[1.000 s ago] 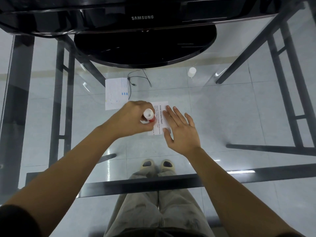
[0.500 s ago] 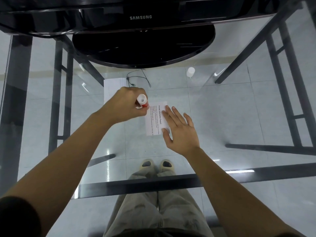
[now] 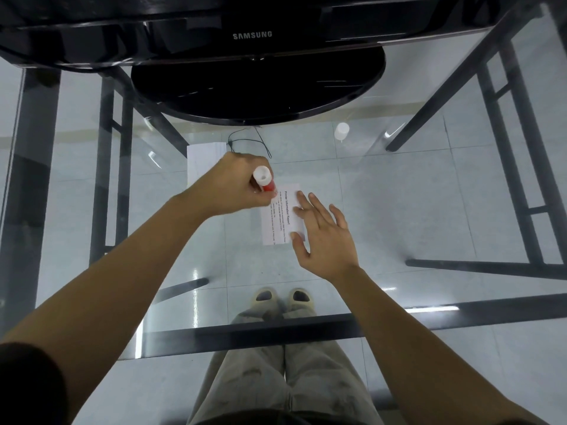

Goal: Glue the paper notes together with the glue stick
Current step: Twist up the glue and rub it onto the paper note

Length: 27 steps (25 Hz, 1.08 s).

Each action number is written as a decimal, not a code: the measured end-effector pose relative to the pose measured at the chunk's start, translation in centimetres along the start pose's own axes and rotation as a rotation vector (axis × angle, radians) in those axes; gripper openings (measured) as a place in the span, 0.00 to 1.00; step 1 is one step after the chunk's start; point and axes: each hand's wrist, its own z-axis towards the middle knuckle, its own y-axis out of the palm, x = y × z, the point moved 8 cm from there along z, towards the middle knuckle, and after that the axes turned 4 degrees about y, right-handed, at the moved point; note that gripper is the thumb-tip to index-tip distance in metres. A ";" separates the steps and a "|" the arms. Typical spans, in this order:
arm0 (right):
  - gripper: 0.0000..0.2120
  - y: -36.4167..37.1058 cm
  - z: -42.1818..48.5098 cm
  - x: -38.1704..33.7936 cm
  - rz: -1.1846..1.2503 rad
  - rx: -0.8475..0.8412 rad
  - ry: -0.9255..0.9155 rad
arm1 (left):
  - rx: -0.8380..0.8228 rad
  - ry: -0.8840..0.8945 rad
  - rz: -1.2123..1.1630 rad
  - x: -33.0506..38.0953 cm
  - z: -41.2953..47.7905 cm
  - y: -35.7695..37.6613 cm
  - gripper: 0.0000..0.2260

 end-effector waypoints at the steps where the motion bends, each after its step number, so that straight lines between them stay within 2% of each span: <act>1: 0.24 -0.1 0.0 0.0 -0.001 0.003 -0.002 | -0.033 0.025 -0.002 0.7 0.0 0.8 0.07; 4: 0.24 -0.1 0.0 -0.2 -0.001 -0.007 -0.005 | -0.071 0.038 -0.006 1.2 0.2 1.8 0.06; 7: 0.25 0.0 0.0 -0.2 0.000 -0.023 -0.004 | -0.014 -0.006 0.038 -0.2 0.9 0.4 0.07; 10: 0.24 -0.2 0.0 -0.2 0.003 -0.014 -0.008 | 0.034 0.026 0.073 0.0 1.2 -0.2 0.07; 14: 0.23 -0.6 -0.1 -0.2 -0.002 0.005 0.017 | -0.082 0.076 0.020 1.5 1.0 2.0 0.06; 20: 0.23 -0.4 -0.1 -0.1 -0.002 -0.013 0.030 | -0.019 0.034 0.053 0.3 2.2 0.6 0.05; 23: 0.23 -0.5 -0.1 -0.1 -0.005 -0.003 0.023 | -0.085 0.075 0.014 1.8 2.2 1.8 0.05; 27: 0.23 -0.5 -0.1 -0.1 -0.007 0.010 0.020 | -0.109 0.031 0.031 1.1 3.1 1.7 0.06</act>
